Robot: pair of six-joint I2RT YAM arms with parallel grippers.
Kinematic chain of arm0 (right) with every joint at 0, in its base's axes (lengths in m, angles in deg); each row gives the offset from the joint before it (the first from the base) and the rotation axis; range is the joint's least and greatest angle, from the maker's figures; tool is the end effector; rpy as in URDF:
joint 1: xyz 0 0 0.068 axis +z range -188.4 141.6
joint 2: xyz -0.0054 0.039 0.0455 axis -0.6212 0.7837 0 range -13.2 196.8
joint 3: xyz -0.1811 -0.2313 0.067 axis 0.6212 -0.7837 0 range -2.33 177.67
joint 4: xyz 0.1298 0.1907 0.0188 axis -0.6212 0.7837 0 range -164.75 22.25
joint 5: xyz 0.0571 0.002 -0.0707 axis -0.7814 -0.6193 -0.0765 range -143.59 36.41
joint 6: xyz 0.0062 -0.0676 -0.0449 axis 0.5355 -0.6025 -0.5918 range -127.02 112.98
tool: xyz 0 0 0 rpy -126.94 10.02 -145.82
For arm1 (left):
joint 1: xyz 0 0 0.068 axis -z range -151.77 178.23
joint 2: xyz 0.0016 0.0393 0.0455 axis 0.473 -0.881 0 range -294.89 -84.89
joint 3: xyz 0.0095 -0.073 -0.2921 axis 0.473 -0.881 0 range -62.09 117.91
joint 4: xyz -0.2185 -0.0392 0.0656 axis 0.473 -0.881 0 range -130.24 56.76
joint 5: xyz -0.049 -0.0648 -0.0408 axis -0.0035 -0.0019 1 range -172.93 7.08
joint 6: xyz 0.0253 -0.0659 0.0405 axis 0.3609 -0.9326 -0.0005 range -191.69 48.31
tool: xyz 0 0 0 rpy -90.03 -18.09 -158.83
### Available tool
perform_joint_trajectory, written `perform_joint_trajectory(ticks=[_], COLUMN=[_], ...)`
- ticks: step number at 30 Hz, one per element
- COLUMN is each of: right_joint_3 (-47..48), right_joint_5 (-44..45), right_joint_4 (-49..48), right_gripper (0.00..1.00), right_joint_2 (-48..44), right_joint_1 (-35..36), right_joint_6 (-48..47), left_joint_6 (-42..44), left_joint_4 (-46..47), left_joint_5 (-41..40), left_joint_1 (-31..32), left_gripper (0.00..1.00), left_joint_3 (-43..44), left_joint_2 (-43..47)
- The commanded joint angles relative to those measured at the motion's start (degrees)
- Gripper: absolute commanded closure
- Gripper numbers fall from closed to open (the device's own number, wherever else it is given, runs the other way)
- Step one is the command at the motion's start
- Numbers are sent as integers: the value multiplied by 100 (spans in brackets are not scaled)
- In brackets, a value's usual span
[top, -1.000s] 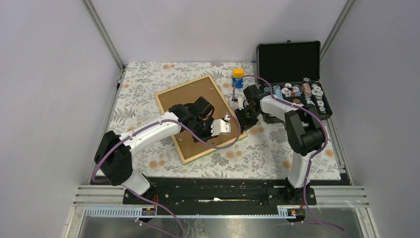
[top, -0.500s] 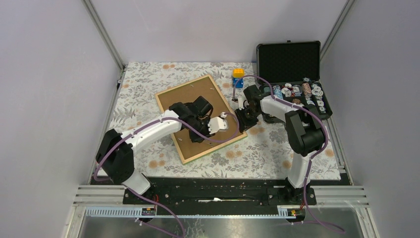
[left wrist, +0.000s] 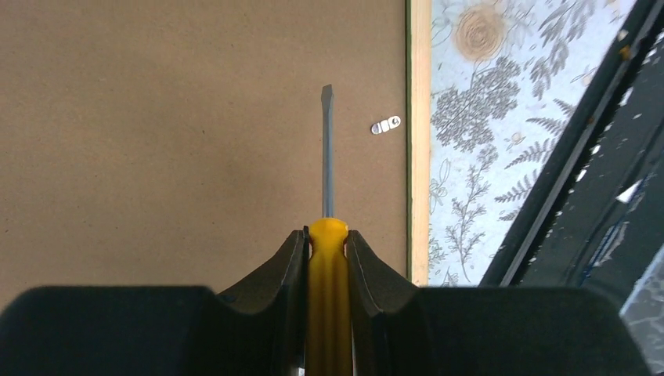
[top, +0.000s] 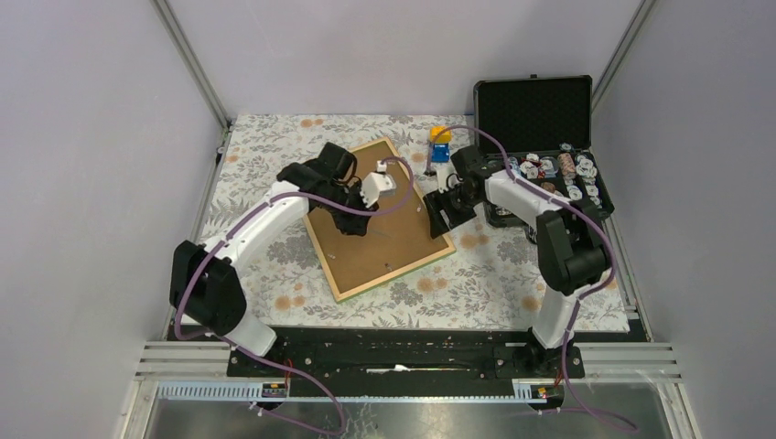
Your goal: Take the photo out of the frame
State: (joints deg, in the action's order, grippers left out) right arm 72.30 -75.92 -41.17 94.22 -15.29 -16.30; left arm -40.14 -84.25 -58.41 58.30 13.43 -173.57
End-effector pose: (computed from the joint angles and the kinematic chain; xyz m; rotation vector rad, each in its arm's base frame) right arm 0.3343 0.1719 0.2010 -0.8660 2.5792 0.6011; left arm 0.2400 -0.1728 0.2923 1.4609 2.1940 -0.5642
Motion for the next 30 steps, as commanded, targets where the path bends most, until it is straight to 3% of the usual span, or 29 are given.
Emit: perform_joint_trajectory(ticks=[1, 8, 15, 21, 30], right_joint_3=[303, -376, -663, -682, -670], right_joint_5=[-764, -1440, -1062, -165, 19], right_joint_4=[45, -577, -1178, -1416, -1492], right_gripper=[24, 22, 27, 39, 63], right_joint_2=[-971, -2074, -2558, -2396, -2301], right_joint_1=[46, 190, 1000, 1631, 2041], right_joint_6=[-672, -1969, -2664, -3214, -3409], left_joint_6=[-230, -981, -1457, -1855, -2257], left_joint_4=[-4, -570, -1200, -1169, -897], left_joint_5=[1060, 2009, 3049, 3425, 3770], left_joint_1=[-363, -736, -765, -761, -776], left_gripper=[100, 100, 100, 100, 100], left_joint_3=[503, 1358, 1908, 1701, 1530], left_joint_2=[210, -335, -892, -912, -938])
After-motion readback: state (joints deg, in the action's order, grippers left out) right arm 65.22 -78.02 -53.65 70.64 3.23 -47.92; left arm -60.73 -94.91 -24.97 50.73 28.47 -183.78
